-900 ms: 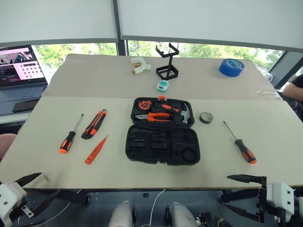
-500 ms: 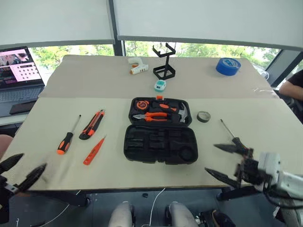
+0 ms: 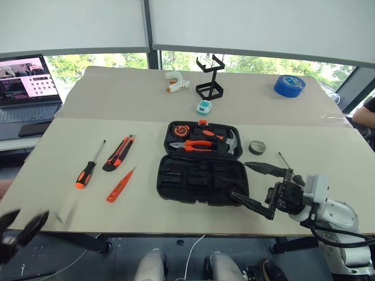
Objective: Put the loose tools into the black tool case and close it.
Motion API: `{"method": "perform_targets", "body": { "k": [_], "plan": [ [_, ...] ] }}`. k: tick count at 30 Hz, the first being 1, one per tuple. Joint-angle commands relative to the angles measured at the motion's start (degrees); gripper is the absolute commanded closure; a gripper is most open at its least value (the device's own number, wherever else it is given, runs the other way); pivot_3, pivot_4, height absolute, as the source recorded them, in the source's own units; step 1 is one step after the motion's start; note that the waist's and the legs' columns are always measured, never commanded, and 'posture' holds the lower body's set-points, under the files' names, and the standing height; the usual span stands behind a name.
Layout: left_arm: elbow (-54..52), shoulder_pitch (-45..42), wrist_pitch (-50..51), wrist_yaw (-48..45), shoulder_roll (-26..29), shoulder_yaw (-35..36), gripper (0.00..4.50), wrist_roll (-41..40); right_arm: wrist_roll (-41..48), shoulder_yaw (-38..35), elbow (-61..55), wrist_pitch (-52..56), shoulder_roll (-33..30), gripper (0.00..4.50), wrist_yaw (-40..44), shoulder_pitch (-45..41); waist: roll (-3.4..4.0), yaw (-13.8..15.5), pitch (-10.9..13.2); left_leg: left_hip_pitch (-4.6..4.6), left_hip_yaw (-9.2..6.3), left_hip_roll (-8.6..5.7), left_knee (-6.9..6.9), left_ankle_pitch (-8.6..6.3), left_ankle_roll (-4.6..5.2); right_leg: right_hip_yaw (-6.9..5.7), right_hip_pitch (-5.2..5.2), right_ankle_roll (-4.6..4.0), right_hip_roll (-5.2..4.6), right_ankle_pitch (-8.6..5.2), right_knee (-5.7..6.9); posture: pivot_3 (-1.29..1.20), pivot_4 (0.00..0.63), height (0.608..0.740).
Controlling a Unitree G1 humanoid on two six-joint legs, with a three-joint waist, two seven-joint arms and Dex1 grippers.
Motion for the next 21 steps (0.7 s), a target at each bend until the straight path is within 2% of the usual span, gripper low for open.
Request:
{"method": "perform_targets", "body": {
  "k": [1, 3, 6, 9, 14, 15, 17, 18, 21],
  "plan": [
    [1.7, -8.7, 5.1, 4.5, 4.4, -4.9, 0.00, 1.0, 1.4, -0.4, 1.1, 0.5, -2.0, 0.03, 3.0, 0.3, 0.02, -0.3, 0.0, 0.00, 0.02, 0.00, 0.00, 0.06, 0.08, 0.05, 0.09, 0.07, 0.01, 0.06, 0.02, 0.00, 0.150, 0.740],
    [3.7, -14.5, 11.0, 6.6, 7.8, -12.5, 0.00, 3.2, 0.7, -0.6, 3.7, -1.1, -2.2, 0.03, 4.3, -1.0, 0.04, -0.7, 0.0, 0.05, 0.03, -0.02, 0.00, 0.10, 0.15, 0.09, 0.24, 0.35, 0.03, 0.21, 0.03, 0.00, 0.150, 0.740],
    [7.0, -22.9, 15.1, 10.7, 8.5, -19.7, 0.00, 6.6, -0.2, -1.0, 5.4, -2.8, -1.5, 0.03, 4.2, -1.8, 0.15, -1.3, 0.1, 0.24, 0.06, -0.05, -0.01, 0.10, 0.15, 0.13, 0.38, 0.38, 0.12, 0.22, 0.06, 0.00, 0.150, 0.740],
    [9.0, -28.2, 17.8, 13.5, 7.7, -22.8, 0.00, 8.5, -1.0, -1.6, 5.7, -3.8, -1.2, 0.03, 3.5, -1.3, 0.09, -1.7, 0.1, 0.23, 0.03, 0.04, -0.03, 0.00, 0.02, 0.23, 0.23, 0.39, 0.31, 0.17, 0.33, 0.00, 0.150, 0.740],
    [11.6, -31.7, 19.4, 15.4, 6.3, -26.1, 0.00, 12.1, -1.2, -2.2, 6.8, -4.8, -1.5, 0.03, 3.7, -0.5, 0.14, -2.1, 0.1, 0.17, 0.00, 0.14, -0.04, 0.00, -0.11, 0.33, -0.01, 0.25, 0.46, 0.09, 0.60, 0.00, 0.150, 0.740],
    [11.7, -31.6, 20.2, 15.3, 6.4, -26.2, 0.50, 12.4, -1.1, -2.2, 6.5, -4.7, -1.5, 0.00, 3.6, -0.4, 0.14, -2.1, 0.1, 0.17, 0.02, 0.14, -0.04, 0.01, -0.12, 0.37, -0.05, 0.25, 0.46, 0.09, 0.64, 0.00, 0.150, 0.740],
    [11.6, -31.0, 21.3, 14.4, 6.9, -26.4, 0.97, 12.9, -1.1, -2.1, 6.2, -4.6, -1.4, 0.00, 3.4, -0.3, 0.14, -2.1, 0.2, 0.18, 0.02, 0.14, -0.04, 0.01, -0.14, 0.37, -0.05, 0.24, 0.46, 0.08, 0.65, 0.00, 0.150, 0.740],
    [11.3, -30.3, 22.0, 13.9, 7.3, -26.2, 1.46, 13.1, -1.1, -2.0, 6.1, -4.6, -1.3, 0.00, 3.2, -0.4, 0.14, -2.1, 0.2, 0.17, 0.02, 0.13, -0.04, 0.02, -0.15, 0.37, -0.05, 0.24, 0.45, 0.08, 0.65, 0.00, 0.150, 0.740],
    [10.1, -28.1, 22.1, 11.4, 8.5, -24.6, 2.50, 13.4, -1.2, -1.7, 6.3, -4.5, -1.1, 0.00, 2.7, -1.5, 0.16, -2.1, 0.2, 0.18, 0.03, 0.13, -0.04, 0.02, -0.15, 0.38, -0.05, 0.24, 0.40, 0.08, 0.65, 0.00, 0.150, 0.740]
  ]
}}
